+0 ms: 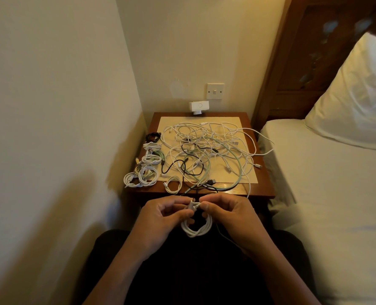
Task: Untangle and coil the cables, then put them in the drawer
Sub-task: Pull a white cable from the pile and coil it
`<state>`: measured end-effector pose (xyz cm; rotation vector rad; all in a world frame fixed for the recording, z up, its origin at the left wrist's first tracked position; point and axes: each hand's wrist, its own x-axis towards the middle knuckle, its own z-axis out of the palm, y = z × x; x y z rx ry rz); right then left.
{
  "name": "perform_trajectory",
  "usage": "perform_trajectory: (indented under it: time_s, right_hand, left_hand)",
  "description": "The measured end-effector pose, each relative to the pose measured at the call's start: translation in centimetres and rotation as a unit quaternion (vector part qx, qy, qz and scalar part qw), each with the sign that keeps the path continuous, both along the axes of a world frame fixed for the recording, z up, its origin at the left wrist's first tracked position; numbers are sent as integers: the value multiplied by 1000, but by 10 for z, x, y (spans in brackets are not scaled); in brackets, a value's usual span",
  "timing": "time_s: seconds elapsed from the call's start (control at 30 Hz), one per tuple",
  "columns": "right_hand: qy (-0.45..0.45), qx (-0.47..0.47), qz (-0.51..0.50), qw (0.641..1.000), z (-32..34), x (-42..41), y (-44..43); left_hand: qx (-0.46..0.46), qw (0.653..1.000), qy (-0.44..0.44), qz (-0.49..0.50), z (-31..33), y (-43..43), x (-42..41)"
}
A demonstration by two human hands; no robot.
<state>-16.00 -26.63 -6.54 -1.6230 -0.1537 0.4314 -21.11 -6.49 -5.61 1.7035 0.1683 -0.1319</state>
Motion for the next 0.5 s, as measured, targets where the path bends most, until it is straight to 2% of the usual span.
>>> perform_trajectory:
  time_s: [0.07, 0.17, 0.33, 0.5]
  right_hand:
    - [-1, 10, 14, 1000, -1, 7, 1]
    - [-30, -39, 13, 999, -3, 22, -4]
    - [-82, -138, -69, 985, -12, 56, -28]
    - [-115, -240, -154, 952, -27, 88, -50]
  left_hand:
    - [-17, 999, -2, 30, 2, 2, 7]
    - [11, 994, -32, 102, 5, 16, 27]
    - [205, 953, -59, 215, -19, 69, 90]
    - [352, 906, -47, 228, -55, 93, 140]
